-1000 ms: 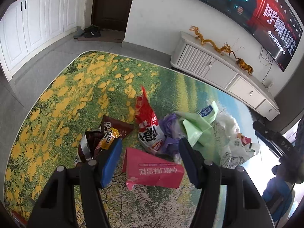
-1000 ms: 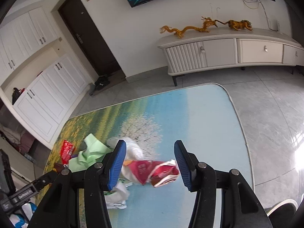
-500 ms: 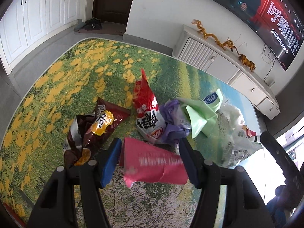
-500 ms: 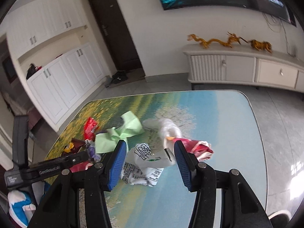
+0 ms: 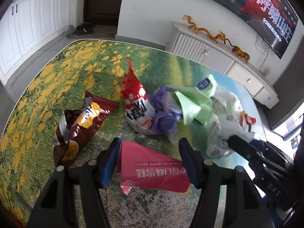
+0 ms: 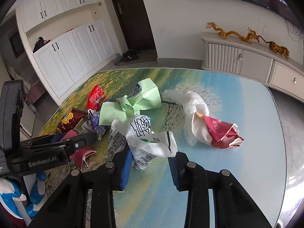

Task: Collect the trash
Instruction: 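Grasp the white printed plastic bag with the right tool while the left tool grasps the pink packet, then carry the white bag and pink packet from the table over the bin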

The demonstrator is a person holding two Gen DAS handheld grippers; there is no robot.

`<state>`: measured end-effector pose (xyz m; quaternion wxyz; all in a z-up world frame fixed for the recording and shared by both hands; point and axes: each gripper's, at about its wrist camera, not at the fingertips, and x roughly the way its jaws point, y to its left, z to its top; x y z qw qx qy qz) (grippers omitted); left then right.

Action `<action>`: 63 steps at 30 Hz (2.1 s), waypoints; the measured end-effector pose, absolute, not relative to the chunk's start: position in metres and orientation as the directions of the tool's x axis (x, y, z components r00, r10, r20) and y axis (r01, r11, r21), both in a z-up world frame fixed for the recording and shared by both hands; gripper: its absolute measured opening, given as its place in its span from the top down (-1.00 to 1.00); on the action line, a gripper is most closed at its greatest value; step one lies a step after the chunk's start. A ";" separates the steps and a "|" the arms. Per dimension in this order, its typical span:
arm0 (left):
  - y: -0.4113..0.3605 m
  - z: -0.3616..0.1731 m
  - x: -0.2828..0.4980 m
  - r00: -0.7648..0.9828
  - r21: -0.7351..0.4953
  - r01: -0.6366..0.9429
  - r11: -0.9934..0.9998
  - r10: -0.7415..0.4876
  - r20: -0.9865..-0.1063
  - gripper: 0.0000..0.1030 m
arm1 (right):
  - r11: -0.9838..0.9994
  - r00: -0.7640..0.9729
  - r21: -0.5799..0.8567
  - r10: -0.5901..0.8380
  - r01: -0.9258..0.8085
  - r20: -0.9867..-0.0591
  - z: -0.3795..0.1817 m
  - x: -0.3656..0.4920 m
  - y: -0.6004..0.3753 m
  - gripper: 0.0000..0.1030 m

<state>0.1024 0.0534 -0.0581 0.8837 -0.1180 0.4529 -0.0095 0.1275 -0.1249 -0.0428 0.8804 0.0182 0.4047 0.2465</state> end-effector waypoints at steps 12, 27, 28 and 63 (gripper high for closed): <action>0.047 -0.063 0.078 0.593 -0.254 -0.002 0.967 -0.203 -0.779 1.00 | 0.877 0.553 0.286 0.468 -0.387 -0.689 -0.044 0.109 -0.136 0.51; 0.052 -0.039 0.045 0.577 -0.317 0.109 0.942 -0.320 -0.752 0.31 | 0.886 0.585 0.328 0.462 -0.327 -0.667 -0.031 0.080 -0.154 0.52; 0.051 -0.033 0.039 0.585 -0.307 0.133 0.943 -0.324 -0.743 -0.03 | 0.886 0.586 0.332 0.463 -0.324 -0.665 -0.030 0.079 -0.156 0.52; -0.002 -0.042 -0.016 0.562 -0.077 0.290 0.954 -0.235 -0.793 0.45 | 0.956 0.655 0.199 0.291 -0.214 -0.697 -0.008 -0.001 -0.173 0.52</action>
